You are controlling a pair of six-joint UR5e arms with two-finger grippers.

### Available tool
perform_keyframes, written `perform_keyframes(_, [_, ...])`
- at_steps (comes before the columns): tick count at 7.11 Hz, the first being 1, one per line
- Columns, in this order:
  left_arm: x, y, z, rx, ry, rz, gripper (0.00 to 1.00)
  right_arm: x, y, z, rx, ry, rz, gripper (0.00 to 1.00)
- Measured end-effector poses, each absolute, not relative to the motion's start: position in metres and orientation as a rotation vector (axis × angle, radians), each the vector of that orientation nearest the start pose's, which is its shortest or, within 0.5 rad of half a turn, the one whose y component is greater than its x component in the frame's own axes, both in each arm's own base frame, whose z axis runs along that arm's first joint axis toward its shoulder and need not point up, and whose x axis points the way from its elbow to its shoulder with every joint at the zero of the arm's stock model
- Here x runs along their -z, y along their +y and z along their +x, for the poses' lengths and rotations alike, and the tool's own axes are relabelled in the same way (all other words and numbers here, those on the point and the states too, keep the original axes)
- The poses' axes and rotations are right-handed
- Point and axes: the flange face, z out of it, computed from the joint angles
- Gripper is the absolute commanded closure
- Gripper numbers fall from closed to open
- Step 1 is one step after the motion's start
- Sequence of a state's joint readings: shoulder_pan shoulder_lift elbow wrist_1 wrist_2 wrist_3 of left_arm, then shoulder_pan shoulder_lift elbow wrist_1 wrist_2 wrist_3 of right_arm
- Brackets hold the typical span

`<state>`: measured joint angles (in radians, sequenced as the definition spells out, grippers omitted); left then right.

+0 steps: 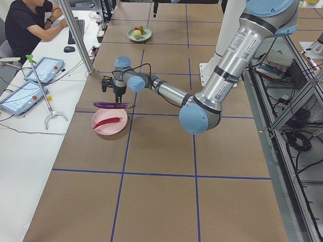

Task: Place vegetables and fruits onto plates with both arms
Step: 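Place eggplant on pink plate with left gripper while right gripper withdraws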

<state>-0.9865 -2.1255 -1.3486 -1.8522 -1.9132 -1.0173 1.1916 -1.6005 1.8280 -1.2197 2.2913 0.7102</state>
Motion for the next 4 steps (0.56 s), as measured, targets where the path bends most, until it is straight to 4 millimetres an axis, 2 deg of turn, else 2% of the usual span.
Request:
perform_keyframes(1, [-0.428, -0.683, 0.328, 0.303, 0.668, 0.192, 0.00, -0.508, -0.482, -0.120, -0.102, -0.882, 0.110, 0.00])
perform_keyframes(3, [-0.443, -0.699, 0.337, 0.295, 0.686, 0.210, 0.00, -0.508, -0.481, -0.120, -0.103, -0.882, 0.108, 0.00])
perform_keyframes(4, [-0.444, -0.697, 0.335, 0.289, 0.713, 0.209, 0.00, -0.507, -0.482, -0.120, -0.102, -0.883, 0.109, 0.00])
